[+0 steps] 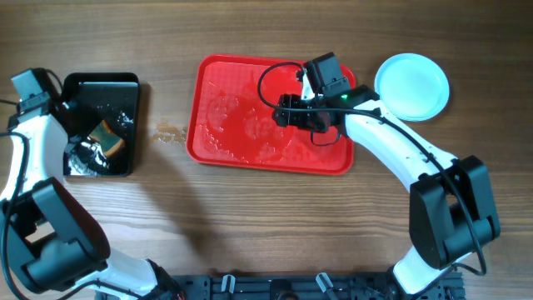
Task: Clean dirty plates on tray and stack at the side
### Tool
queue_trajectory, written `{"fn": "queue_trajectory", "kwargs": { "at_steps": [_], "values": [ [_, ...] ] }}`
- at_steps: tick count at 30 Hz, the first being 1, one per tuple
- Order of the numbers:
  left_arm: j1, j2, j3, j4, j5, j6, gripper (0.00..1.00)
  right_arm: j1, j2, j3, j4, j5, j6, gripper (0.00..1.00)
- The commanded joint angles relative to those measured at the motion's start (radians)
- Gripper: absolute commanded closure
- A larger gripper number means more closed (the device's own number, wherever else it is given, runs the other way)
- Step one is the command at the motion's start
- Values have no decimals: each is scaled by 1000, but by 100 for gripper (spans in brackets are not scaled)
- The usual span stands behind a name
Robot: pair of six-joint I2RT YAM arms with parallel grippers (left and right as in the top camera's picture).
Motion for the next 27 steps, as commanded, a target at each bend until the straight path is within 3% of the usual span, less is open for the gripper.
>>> {"fn": "queue_trajectory", "kwargs": {
  "at_steps": [1, 4, 6, 8, 9, 10, 12, 13, 16, 19, 22, 27],
  "values": [
    [2, -5, -7, 5, 162, 2, 34, 6, -55, -5, -13, -71, 16, 28],
    [1, -5, -7, 16, 309, 3, 36, 6, -150, -5, -48, -66, 6, 27],
    [1, -5, -7, 10, 385, 5, 58, 6, -242, -5, -112, -1, -9, 27],
    [1, -5, -7, -6, 449, 12, 64, 6, -333, -5, -192, 87, -10, 26],
    [1, -6, -7, -15, 483, 12, 62, 6, -385, -5, -240, 138, -11, 25],
    [1, -7, -7, -26, 539, 12, 53, 8, -457, -5, -312, 206, -11, 23],
    [1, -8, -7, -39, 621, 12, 52, 8, -538, -5, -397, 266, -11, 20],
    [1, -9, -7, -42, 658, 12, 53, 8, -582, -5, -447, 291, -11, 0],
    [1, -15, -7, -54, 773, 16, 59, 8, -700, -8, -583, 329, -12, 0],
    [-2, -37, -7, -88, 806, 18, 57, 8, -802, -21, -676, 349, -11, 0],
    [-22, -83, -7, -148, 806, 71, 41, 8, -922, -72, -690, 349, 4, 0],
    [-105, -177, -7, -237, 709, 136, 27, 8, -1134, -203, -659, 382, 94, 0]
  ]
}}
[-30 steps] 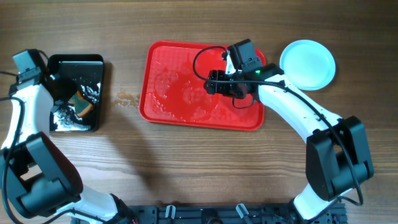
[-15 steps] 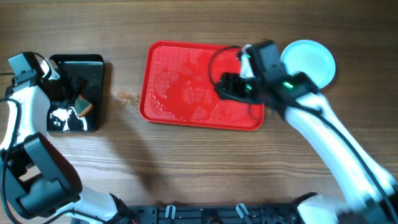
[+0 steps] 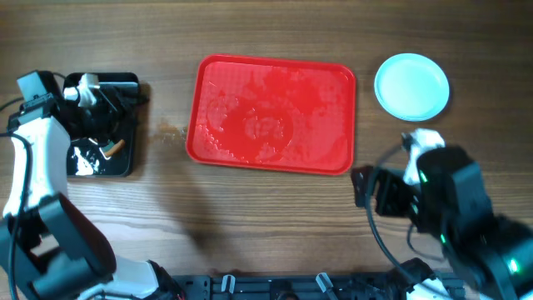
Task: Clean dirty plates on tray and stack at the side
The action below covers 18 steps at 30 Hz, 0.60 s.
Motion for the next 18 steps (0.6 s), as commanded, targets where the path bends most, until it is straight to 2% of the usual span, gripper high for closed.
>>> {"fn": "queue_trajectory", "kwargs": {
  "at_steps": [1, 4, 9, 12, 18],
  "values": [
    [-89, -111, -6, -50, -98, 69, 23, 6, -137, -103, 32, 81, 89, 0],
    [-170, -160, -6, -51, -230, 62, 0, 6, -190, -153, 59, 159, 132, 0],
    [-318, -207, -6, -2, -470, 16, 0, 6, -194, -178, 58, 197, 227, 0],
    [-368, -202, -6, 15, -488, 16, 0, 6, -183, -178, 57, 198, 316, 0],
    [-435, -201, -6, 15, -488, 16, 0, 6, -179, -178, 57, 198, 372, 0]
  ]
}}
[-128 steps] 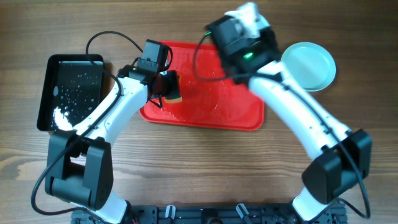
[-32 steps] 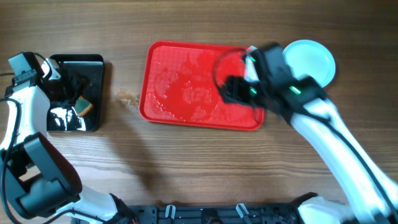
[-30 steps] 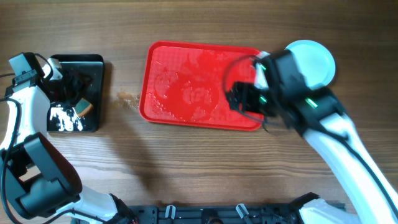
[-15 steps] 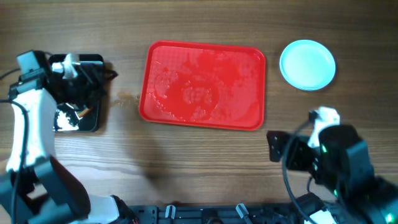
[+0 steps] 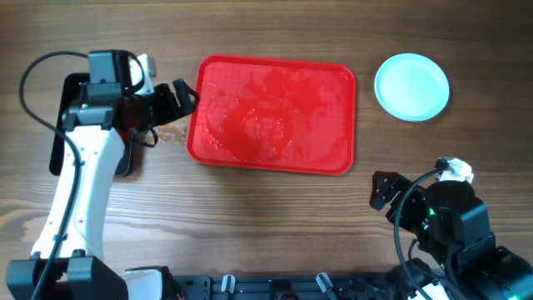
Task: Clean dirty plates on tray and stack at the side
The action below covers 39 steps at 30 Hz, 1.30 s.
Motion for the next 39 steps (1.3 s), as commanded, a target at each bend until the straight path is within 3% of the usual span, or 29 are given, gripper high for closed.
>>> {"fn": "queue_trajectory", "kwargs": {
  "at_steps": [1, 13, 25, 31, 35, 39],
  "values": [
    [-34, -7, -6, 3, -43, -5, 0, 6, 8, -2, 5, 29, 69, 0],
    [-37, -7, -6, 3, -43, -5, 0, -13, 2, -2, 2, 28, 69, 0],
    [-37, -7, -6, 3, -43, -5, 0, -307, -190, -35, -12, 84, 53, 0],
    [-37, -7, -6, 3, -43, -5, 0, -418, -394, -311, 346, -48, -199, 0],
    [-37, -7, -6, 3, -43, -5, 0, -460, -510, -568, 724, -197, -230, 0],
    [-37, -7, -6, 3, -43, -5, 0, -478, -560, -725, 977, -257, -226, 0]
  ]
}}
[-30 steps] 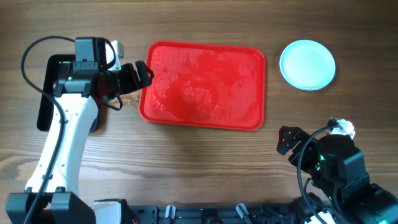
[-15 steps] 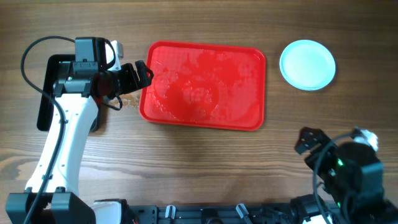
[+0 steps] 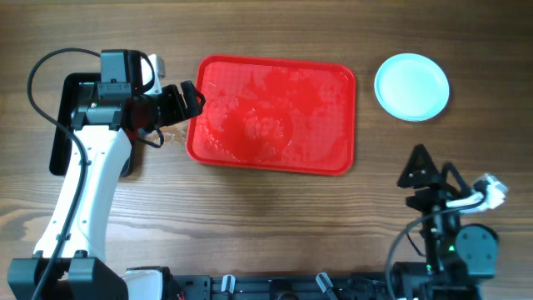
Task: Clean dirty plates on tray and stack at the side
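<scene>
A single light-blue plate point(image 3: 411, 86) lies on the table to the right of the red tray point(image 3: 333, 158). The tray holds no plates and its surface looks wet and smeared. My left gripper point(image 3: 190, 97) hovers at the tray's left edge with its dark fingers apart and nothing visible between them. My right gripper point(image 3: 419, 167) is pulled back near the front right of the table, fingers pointing toward the plate. Whether those fingers are open or shut does not show.
A black bin point(image 3: 62, 125) stands left of the tray, mostly covered by my left arm. A small patch of crumbs or stain point(image 3: 171, 133) marks the wood between bin and tray. The right arm's cable and base sit at the front right corner.
My left gripper shifted slightly right, still at the tray's left edge. My right arm drew further back and to the right, with its gripper now pointing toward the far side.
At first my right gripper was over the tray's upper right part, with my left arm at the black bin and the blue plate beside the tray. Then the right arm was off the tray at the front right. The left gripper then went from bin to tray edge.
</scene>
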### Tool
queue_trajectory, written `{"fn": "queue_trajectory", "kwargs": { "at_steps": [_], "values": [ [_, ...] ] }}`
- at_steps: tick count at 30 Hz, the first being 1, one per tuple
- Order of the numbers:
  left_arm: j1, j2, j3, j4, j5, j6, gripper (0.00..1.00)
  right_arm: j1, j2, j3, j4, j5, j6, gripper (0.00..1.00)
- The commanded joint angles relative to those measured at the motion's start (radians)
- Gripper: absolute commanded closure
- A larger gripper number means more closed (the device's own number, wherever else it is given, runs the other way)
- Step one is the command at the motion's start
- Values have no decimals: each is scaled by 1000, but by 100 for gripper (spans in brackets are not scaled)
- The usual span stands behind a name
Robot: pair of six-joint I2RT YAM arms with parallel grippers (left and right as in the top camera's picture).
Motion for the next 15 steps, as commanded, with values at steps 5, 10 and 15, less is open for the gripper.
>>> {"fn": "queue_trajectory", "kwargs": {
  "at_steps": [5, 10, 15],
  "values": [
    [-2, -7, -6, 3, -6, -5, 0, -18, -89, -229, 331, -96, -43, 0],
    [-2, -7, -6, 3, -6, -5, 0, -21, -89, -320, 365, -2, -89, 0],
    [-2, -7, -6, 3, -6, -5, 0, -21, -89, -320, 307, -26, -385, 0]
  ]
}}
